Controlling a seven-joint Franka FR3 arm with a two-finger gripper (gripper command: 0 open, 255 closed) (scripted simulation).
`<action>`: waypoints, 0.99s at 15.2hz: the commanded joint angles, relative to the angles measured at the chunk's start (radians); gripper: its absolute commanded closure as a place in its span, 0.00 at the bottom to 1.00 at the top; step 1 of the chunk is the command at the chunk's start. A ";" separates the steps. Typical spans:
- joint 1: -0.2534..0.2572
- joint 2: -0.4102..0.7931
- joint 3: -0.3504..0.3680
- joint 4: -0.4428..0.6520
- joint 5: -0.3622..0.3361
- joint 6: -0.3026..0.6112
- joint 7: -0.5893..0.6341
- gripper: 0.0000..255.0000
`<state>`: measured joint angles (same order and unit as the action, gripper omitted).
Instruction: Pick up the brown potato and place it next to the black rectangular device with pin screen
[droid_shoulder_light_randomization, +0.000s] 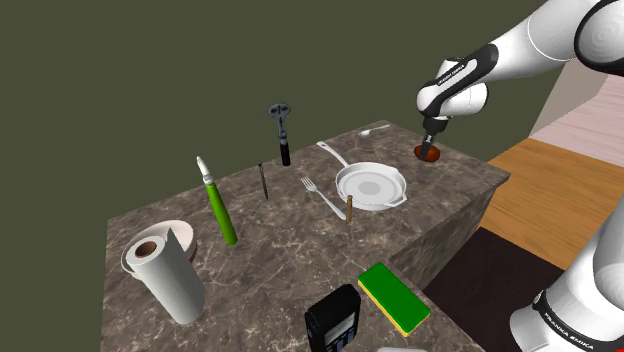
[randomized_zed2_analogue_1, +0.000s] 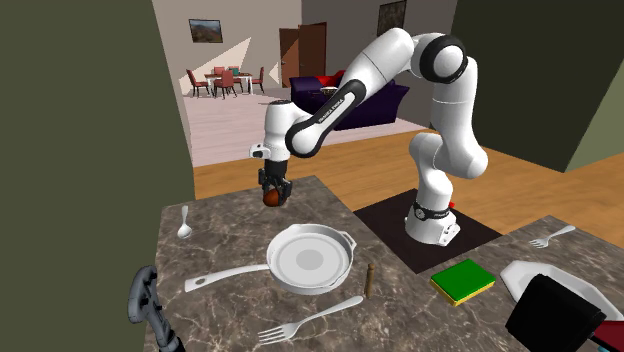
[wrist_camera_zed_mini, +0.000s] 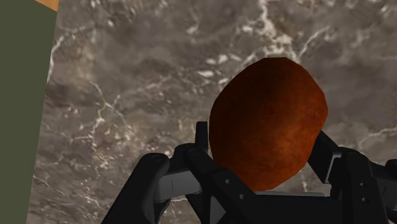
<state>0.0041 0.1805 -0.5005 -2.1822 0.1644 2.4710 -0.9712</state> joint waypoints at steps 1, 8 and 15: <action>0.000 0.000 0.000 0.000 0.000 0.000 0.000 1.00; 0.006 -0.028 -0.007 0.012 -0.025 -0.035 0.018 1.00; 0.015 -0.088 -0.018 0.047 -0.076 -0.121 0.054 1.00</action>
<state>0.0163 0.1046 -0.5173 -2.1377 0.0983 2.3627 -0.9259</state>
